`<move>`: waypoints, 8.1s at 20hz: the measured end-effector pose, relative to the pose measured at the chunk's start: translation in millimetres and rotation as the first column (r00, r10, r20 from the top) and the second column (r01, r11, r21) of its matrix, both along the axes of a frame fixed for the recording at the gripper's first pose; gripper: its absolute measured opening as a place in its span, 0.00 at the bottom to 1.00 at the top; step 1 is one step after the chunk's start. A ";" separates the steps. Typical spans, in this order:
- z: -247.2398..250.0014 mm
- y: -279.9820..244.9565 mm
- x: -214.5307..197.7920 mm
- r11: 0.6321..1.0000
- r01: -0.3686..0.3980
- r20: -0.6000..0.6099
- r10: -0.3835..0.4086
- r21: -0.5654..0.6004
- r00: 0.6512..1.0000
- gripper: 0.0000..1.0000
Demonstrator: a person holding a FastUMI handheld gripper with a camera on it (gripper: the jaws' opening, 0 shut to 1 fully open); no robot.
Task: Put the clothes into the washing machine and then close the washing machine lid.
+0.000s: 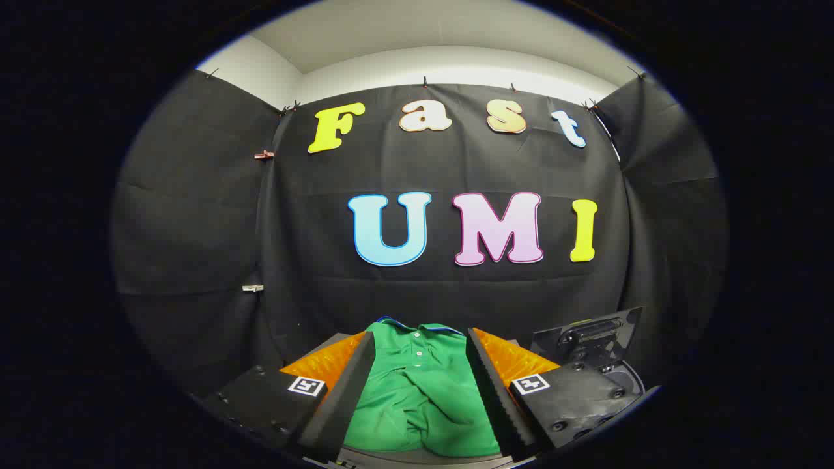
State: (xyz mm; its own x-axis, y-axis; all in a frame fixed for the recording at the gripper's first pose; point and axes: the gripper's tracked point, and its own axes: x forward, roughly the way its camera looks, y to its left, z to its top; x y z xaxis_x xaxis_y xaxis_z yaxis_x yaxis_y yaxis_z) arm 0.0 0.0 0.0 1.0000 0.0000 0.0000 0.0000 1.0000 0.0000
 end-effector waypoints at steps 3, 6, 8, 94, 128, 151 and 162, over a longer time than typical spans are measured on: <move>-2.9 1.6 -2.8 1.000 -0.005 -0.010 0.005 -0.004 1.000 0.88; -2.1 4.2 -8.6 1.000 -0.018 -0.010 0.018 -0.012 1.000 0.88; -4.0 5.1 -10.2 1.000 -0.023 -0.008 0.023 -0.018 1.000 0.88; -15.5 -116.8 74.5 0.995 -0.014 -0.376 -0.024 -0.098 0.926 0.05; -120.7 -410.7 99.1 0.998 -0.026 -0.565 0.056 0.062 0.823 0.05; -326.1 -447.9 86.0 0.998 0.062 -0.786 -0.046 -0.009 0.616 0.08; -302.3 -444.1 87.6 0.999 0.038 -0.732 -0.032 -0.008 0.681 0.99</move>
State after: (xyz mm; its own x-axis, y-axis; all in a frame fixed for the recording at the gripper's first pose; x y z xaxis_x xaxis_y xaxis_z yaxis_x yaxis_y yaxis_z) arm 87.6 -444.1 -302.3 0.6808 -0.0323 -0.7317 0.0385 0.9992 -0.0082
